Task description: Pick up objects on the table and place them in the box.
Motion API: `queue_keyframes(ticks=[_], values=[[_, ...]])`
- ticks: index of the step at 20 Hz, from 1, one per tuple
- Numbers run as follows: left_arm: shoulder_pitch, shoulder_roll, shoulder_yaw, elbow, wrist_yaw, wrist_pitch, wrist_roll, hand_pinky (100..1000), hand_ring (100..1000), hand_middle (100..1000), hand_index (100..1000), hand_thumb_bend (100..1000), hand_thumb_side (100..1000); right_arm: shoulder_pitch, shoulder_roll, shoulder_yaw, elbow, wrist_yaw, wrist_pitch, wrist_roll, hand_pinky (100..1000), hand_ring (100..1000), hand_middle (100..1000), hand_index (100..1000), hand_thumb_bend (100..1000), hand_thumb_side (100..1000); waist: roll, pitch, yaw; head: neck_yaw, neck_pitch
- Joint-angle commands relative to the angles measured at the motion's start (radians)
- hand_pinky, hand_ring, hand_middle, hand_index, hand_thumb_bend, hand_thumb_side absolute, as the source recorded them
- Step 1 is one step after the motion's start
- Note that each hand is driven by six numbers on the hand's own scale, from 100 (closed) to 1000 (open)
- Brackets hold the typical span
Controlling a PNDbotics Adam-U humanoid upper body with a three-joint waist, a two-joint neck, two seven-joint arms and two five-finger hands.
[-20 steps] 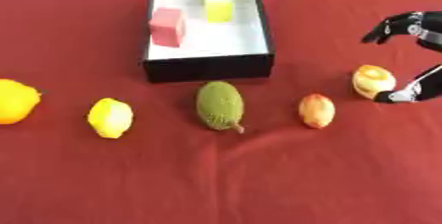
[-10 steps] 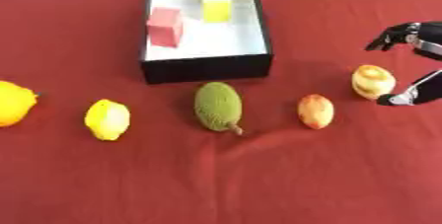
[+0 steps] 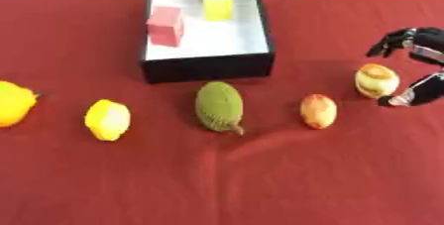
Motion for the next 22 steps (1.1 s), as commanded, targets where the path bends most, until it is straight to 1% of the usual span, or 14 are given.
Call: queue_keyframes(ticks=[1, 6, 9, 11, 12, 13, 15, 18, 19, 20, 22], values=[[-0.011, 0.023, 0.008, -0.017, 0.004, -0.003, -0.002, 753, 833, 792, 879, 660, 621, -0.023, -0.018, -0.004, 0.023, 0.02, -0.001, -0.004, 822, 730, 712, 787, 583, 142, 0.002, -0.013, 0.003, -0.002, -0.017], [-0.009, 0.023, 0.009, -0.019, 0.006, -0.003, -0.001, 753, 833, 791, 878, 657, 622, -0.033, -0.006, 0.002, 0.059, 0.05, -0.004, -0.01, 821, 736, 700, 778, 575, 130, 0.003, -0.008, 0.006, -0.005, -0.018], [-0.008, 0.022, 0.008, -0.018, 0.008, -0.003, -0.002, 753, 833, 792, 878, 656, 623, -0.034, -0.002, 0.004, 0.069, 0.056, -0.006, -0.009, 819, 743, 668, 757, 553, 107, 0.003, -0.005, 0.006, -0.005, -0.015], [-0.008, 0.021, 0.008, -0.018, 0.008, -0.004, -0.002, 754, 833, 792, 877, 655, 624, -0.036, -0.002, 0.004, 0.069, 0.05, -0.007, -0.004, 817, 743, 629, 732, 540, 100, 0.003, -0.005, 0.005, -0.005, -0.013], [-0.008, 0.021, 0.008, -0.017, 0.008, -0.004, -0.002, 754, 833, 792, 877, 655, 624, -0.036, -0.003, 0.004, 0.069, 0.047, -0.007, -0.001, 817, 743, 629, 732, 540, 100, 0.003, -0.005, 0.004, -0.005, -0.013], [-0.008, 0.02, 0.008, -0.017, 0.008, -0.004, -0.002, 753, 833, 791, 877, 653, 624, -0.037, -0.003, 0.004, 0.068, 0.044, -0.006, 0.001, 811, 738, 594, 706, 531, 100, 0.002, -0.005, 0.004, -0.005, -0.013], [-0.009, 0.019, 0.007, -0.018, 0.008, -0.005, -0.003, 753, 833, 791, 876, 652, 625, -0.038, -0.002, 0.006, 0.069, 0.04, -0.001, 0.003, 806, 727, 563, 688, 520, 100, 0.002, -0.006, 0.004, -0.006, -0.014], [-0.009, 0.019, 0.007, -0.019, 0.007, -0.005, -0.004, 754, 833, 790, 875, 651, 625, -0.037, 0.0, 0.007, 0.065, 0.024, 0.004, -0.013, 797, 703, 504, 637, 473, 100, 0.001, -0.007, 0.005, -0.008, -0.015], [-0.009, 0.02, 0.007, -0.02, 0.008, -0.005, -0.003, 753, 833, 789, 874, 649, 625, -0.037, 0.0, 0.007, 0.063, 0.016, 0.006, -0.021, 785, 675, 449, 605, 465, 100, 0.001, -0.007, 0.005, -0.008, -0.016], [-0.009, 0.019, 0.008, -0.02, 0.008, -0.005, -0.003, 754, 833, 789, 874, 648, 625, -0.037, 0.0, 0.008, 0.063, 0.008, 0.01, -0.028, 781, 666, 428, 598, 463, 100, 0.001, -0.007, 0.006, -0.009, -0.017], [-0.009, 0.019, 0.007, -0.021, 0.008, -0.004, -0.003, 754, 833, 789, 873, 647, 626, -0.038, 0.0, 0.01, 0.064, -0.006, 0.017, -0.032, 780, 661, 417, 594, 468, 100, 0.001, -0.008, 0.007, -0.01, -0.017]])
